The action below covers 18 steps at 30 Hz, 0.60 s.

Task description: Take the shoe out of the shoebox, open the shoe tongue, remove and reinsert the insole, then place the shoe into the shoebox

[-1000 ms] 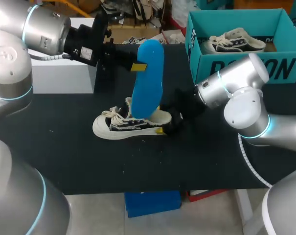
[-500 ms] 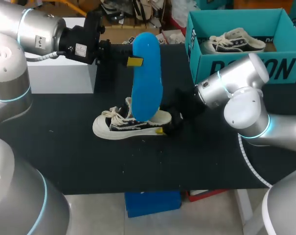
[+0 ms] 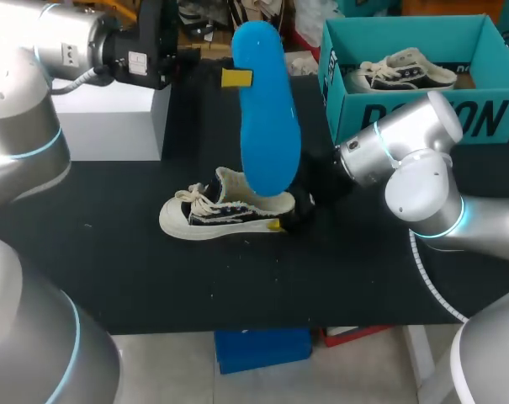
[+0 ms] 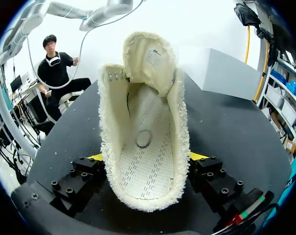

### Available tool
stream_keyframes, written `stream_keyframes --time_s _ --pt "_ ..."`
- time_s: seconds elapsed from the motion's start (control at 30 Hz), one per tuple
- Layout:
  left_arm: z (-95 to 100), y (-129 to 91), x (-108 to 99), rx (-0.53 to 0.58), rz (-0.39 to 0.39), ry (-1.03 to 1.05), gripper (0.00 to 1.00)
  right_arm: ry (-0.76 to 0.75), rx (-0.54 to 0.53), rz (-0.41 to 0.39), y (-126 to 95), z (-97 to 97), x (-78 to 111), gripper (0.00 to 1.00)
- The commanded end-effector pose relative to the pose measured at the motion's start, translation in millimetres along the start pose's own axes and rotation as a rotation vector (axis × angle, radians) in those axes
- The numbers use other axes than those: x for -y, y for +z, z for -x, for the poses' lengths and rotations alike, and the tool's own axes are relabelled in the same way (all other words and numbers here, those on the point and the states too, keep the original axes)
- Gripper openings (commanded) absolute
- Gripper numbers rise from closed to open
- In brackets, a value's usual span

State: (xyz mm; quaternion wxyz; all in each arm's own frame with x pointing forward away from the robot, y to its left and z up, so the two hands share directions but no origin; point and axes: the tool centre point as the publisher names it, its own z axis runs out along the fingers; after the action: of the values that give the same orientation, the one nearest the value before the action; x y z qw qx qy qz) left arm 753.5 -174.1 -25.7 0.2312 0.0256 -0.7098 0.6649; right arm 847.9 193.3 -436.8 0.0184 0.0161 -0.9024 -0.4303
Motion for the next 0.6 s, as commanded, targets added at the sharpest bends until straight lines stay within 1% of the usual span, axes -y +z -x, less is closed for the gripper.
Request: stream_keyframes --time_s 0.03,0.23,0.3,0.6 --pt "-7.2 2 10 0.027 0.028 -0.007 0.0 0.002 -0.002 -0.002 7 -0.5 6.0 0.0" --pt "-14.8 3 15 0.031 0.029 -0.001 0.0 0.002 -0.002 -0.002 7 -0.5 6.0 0.0" --pt "-18.2 3 16 0.019 0.009 -0.009 0.0 0.002 -0.002 -0.002 7 -0.5 6.0 0.0" --pt "-30.0 4 29 0.017 0.014 0.033 0.0 0.002 -0.002 -0.002 7 -0.5 6.0 0.0"
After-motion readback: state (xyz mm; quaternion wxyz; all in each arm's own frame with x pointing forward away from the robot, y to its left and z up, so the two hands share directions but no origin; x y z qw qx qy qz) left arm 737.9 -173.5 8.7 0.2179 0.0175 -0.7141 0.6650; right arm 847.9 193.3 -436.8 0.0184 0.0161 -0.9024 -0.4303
